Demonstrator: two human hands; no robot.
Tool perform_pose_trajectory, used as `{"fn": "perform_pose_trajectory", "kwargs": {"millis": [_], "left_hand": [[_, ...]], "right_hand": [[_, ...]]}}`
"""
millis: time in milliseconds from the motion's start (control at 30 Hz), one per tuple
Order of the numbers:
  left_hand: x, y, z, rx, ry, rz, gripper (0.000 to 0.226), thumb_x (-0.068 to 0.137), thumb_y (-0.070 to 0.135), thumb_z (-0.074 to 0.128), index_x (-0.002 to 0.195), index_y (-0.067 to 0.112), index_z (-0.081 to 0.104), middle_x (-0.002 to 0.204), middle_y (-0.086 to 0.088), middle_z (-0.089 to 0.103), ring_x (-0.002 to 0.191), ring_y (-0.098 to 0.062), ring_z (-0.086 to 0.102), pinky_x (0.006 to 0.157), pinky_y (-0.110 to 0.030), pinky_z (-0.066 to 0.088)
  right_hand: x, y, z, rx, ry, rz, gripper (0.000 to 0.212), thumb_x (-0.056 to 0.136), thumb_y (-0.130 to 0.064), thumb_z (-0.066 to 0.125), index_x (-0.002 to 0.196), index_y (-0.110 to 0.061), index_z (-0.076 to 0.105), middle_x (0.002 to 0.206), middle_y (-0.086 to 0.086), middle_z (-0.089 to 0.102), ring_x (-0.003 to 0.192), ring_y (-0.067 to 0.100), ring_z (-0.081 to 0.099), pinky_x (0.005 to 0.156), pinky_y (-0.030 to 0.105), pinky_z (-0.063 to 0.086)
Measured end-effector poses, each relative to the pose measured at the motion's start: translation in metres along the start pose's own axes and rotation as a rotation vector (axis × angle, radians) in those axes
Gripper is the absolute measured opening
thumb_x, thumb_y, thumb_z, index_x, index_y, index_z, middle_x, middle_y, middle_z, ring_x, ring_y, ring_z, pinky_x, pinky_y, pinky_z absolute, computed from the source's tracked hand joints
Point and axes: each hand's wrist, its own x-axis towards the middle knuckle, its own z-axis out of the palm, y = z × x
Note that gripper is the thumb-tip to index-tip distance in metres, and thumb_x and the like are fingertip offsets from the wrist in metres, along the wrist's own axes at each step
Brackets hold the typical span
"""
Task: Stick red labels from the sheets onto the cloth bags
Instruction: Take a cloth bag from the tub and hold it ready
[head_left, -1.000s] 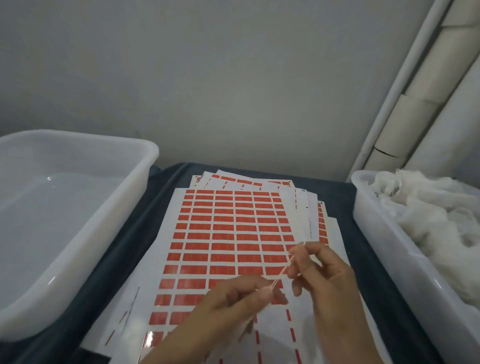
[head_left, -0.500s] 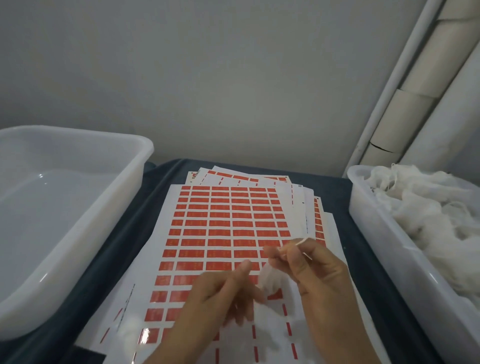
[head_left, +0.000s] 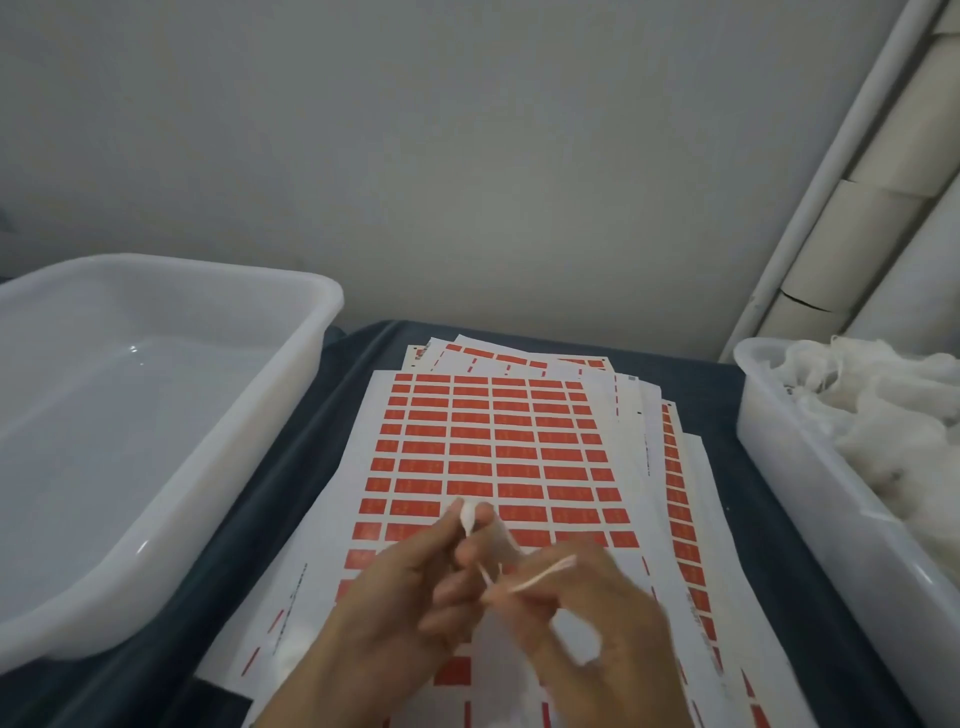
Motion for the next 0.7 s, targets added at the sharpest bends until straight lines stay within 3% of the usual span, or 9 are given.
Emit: {"fn": "perform_pose_trajectory", "kwargs": {"millis": [67, 167, 233, 300, 367, 467, 533, 600, 700], "left_hand": [[-0.005, 0.002, 0.002, -0.005, -0.039, 0.009, 0.026, 0.078, 0.028, 0.058, 0.072, 0.005, 0.069, 0.054, -0.005, 0.05, 0.035, -0.01, 0.038, 0.033, -0.015, 0.033], [-0.007, -0.003, 0.006, 0.293, -0.094, -0.052, 0.029, 0.071, 0.04, 0.059, 0.062, 0.012, 0.062, 0.053, -0.003, 0.045, 0.038, -0.008, 0.035, 0.037, -0.015, 0.031], [-0.007, -0.004, 0.01, 0.479, -0.082, -0.111, 0.03, 0.068, 0.042, 0.057, 0.055, 0.016, 0.057, 0.05, -0.001, 0.042, 0.038, -0.008, 0.034, 0.039, -0.016, 0.03], [-0.008, -0.004, 0.011, 0.591, -0.054, -0.15, 0.028, 0.065, 0.04, 0.056, 0.05, 0.017, 0.052, 0.049, 0.0, 0.04, 0.038, -0.008, 0.033, 0.04, -0.016, 0.029], [-0.009, -0.003, 0.012, 0.657, -0.036, -0.173, 0.028, 0.064, 0.038, 0.061, 0.047, 0.017, 0.05, 0.048, 0.0, 0.04, 0.038, -0.009, 0.032, 0.041, -0.016, 0.029], [-0.007, -0.005, 0.016, 0.762, -0.009, -0.182, 0.03, 0.071, 0.036, 0.066, 0.046, 0.022, 0.059, 0.048, 0.0, 0.044, 0.038, -0.008, 0.037, 0.042, -0.016, 0.031], [-0.005, -0.008, 0.018, 0.857, 0.029, -0.11, 0.028, 0.065, 0.05, 0.076, 0.059, 0.025, 0.066, 0.053, 0.001, 0.054, 0.042, -0.006, 0.045, 0.045, -0.015, 0.037], [-0.003, -0.011, 0.017, 0.955, 0.058, 0.041, 0.036, 0.055, 0.05, 0.067, 0.079, 0.023, 0.065, 0.059, 0.005, 0.062, 0.046, -0.005, 0.051, 0.048, -0.014, 0.042], [0.0, -0.019, 0.013, 1.115, 0.068, 0.266, 0.033, 0.063, 0.048, 0.058, 0.084, 0.023, 0.06, 0.062, 0.014, 0.065, 0.051, -0.001, 0.056, 0.053, -0.013, 0.047]], "right_hand": [[0.001, 0.01, -0.005, 0.05, 0.155, 0.223, 0.016, 0.08, -0.043, 0.063, 0.076, -0.028, 0.061, 0.093, -0.027, 0.064, 0.092, -0.006, 0.059, 0.075, 0.008, 0.049], [0.001, 0.018, -0.004, 0.089, 0.228, 0.392, 0.009, 0.072, -0.046, 0.06, 0.075, -0.037, 0.061, 0.097, -0.036, 0.06, 0.101, -0.01, 0.053, 0.082, 0.009, 0.045], [0.001, 0.015, -0.001, 0.118, 0.148, 0.378, 0.018, 0.074, -0.054, 0.056, 0.086, -0.043, 0.065, 0.109, -0.04, 0.055, 0.109, -0.015, 0.048, 0.082, 0.001, 0.041], [0.0, 0.015, 0.002, 0.211, 0.003, 0.382, 0.023, 0.081, -0.051, 0.05, 0.101, -0.049, 0.061, 0.117, -0.043, 0.051, 0.111, -0.011, 0.051, 0.085, 0.01, 0.047], [-0.003, 0.014, 0.004, 0.245, -0.081, 0.398, 0.021, 0.084, -0.041, 0.047, 0.1, -0.037, 0.061, 0.108, -0.041, 0.057, 0.104, -0.008, 0.058, 0.082, 0.015, 0.052], [-0.004, 0.014, 0.006, 0.205, -0.051, 0.428, 0.016, 0.08, -0.039, 0.042, 0.087, -0.03, 0.054, 0.091, -0.043, 0.058, 0.094, -0.014, 0.057, 0.071, 0.002, 0.046], [-0.003, 0.015, 0.005, 0.172, 0.038, 0.439, 0.012, 0.08, -0.036, 0.045, 0.083, -0.029, 0.053, 0.09, -0.041, 0.059, 0.093, -0.012, 0.057, 0.068, 0.0, 0.044], [-0.002, 0.017, 0.002, 0.137, 0.129, 0.462, 0.011, 0.079, -0.036, 0.048, 0.08, -0.027, 0.054, 0.09, -0.041, 0.059, 0.092, -0.011, 0.057, 0.068, -0.001, 0.043], [0.001, 0.019, -0.003, 0.249, 0.162, 0.62, 0.022, 0.07, -0.045, 0.051, 0.081, -0.026, 0.057, 0.082, -0.039, 0.061, 0.089, -0.013, 0.058, 0.062, 0.001, 0.045]]}}
